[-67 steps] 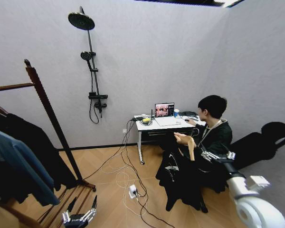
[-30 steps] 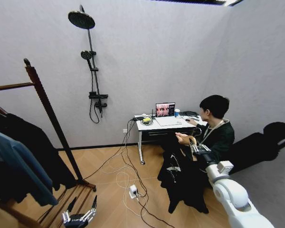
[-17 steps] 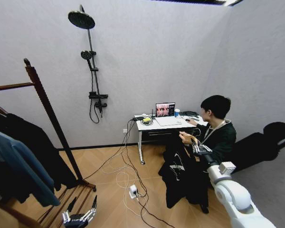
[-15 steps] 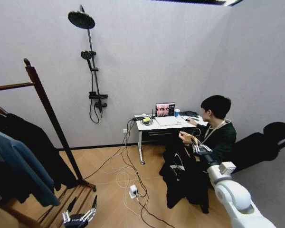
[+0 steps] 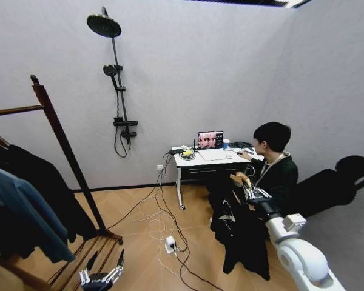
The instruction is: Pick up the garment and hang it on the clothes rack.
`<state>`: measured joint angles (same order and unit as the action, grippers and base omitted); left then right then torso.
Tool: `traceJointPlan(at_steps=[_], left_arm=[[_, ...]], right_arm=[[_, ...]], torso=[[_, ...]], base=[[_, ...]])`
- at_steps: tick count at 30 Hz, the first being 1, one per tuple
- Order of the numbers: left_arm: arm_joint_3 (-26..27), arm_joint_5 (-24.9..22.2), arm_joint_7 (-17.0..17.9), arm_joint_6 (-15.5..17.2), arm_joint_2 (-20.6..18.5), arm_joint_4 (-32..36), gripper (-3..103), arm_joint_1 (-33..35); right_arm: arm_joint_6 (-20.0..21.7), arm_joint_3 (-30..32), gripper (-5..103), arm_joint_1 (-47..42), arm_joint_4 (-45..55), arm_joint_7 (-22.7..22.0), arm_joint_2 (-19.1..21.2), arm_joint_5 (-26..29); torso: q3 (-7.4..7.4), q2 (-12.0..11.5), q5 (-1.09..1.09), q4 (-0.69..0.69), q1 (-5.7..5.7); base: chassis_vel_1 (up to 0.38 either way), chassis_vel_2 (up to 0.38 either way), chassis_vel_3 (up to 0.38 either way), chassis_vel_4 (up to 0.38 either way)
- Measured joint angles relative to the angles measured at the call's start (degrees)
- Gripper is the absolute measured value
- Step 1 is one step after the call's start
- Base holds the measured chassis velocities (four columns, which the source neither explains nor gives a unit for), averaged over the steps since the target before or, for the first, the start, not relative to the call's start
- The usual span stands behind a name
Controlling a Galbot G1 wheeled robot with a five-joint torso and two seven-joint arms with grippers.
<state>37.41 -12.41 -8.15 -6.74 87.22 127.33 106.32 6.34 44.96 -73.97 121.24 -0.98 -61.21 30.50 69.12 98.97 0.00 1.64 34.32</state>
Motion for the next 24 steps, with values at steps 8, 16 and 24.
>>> traceJointPlan(at_steps=[8, 16, 24], left_arm=[[0.0, 0.0, 0.0, 0.0, 0.0, 0.0, 100, 0.0], [0.0, 0.0, 0.0, 0.0, 0.0, 0.0, 100, 0.0], [0.0, 0.0, 0.0, 0.0, 0.0, 0.0, 100, 0.0]], right_arm=[[0.0, -0.1, 9, 0.4, 0.1, -0.1, 0.6, 0.8], [0.0, 0.8, 9, 0.9, 0.0, -0.1, 1.9, 1.7], [0.5, 1.0, 9, 0.5, 1.2, 0.0, 2.0, 2.2]], torso=[[0.00, 0.0, 0.00, -0.01, 0.00], [0.00, 0.0, 0.00, 0.00, 0.00], [0.00, 0.0, 0.01, -0.01, 0.00]], base=[[0.037, 0.029, 0.029, 0.029], [0.087, 0.086, 0.073, 0.069], [0.101, 0.114, 0.119, 0.114]])
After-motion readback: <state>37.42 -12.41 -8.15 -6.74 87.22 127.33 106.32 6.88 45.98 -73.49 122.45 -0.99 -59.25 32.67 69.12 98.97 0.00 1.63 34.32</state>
